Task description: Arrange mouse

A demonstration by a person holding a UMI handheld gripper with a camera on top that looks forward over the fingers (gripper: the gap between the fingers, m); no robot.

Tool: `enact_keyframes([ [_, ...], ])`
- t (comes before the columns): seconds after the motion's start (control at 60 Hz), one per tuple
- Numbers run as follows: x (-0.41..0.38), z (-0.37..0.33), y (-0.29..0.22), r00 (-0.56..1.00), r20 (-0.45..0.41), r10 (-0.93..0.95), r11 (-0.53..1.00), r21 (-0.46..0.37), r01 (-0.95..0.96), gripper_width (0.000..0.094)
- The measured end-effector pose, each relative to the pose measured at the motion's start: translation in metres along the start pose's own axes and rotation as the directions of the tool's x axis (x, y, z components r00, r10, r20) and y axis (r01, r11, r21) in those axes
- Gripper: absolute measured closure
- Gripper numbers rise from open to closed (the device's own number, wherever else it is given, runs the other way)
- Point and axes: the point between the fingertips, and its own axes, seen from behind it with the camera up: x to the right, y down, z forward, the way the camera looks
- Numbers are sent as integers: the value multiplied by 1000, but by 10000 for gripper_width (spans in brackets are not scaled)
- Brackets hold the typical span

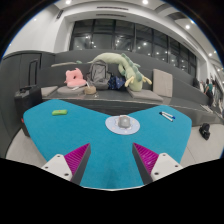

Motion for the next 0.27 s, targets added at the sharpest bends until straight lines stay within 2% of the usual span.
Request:
enact_keyframes([
  [0.267,-22,-11,11,999,42,-29,1000,-10,30,87],
])
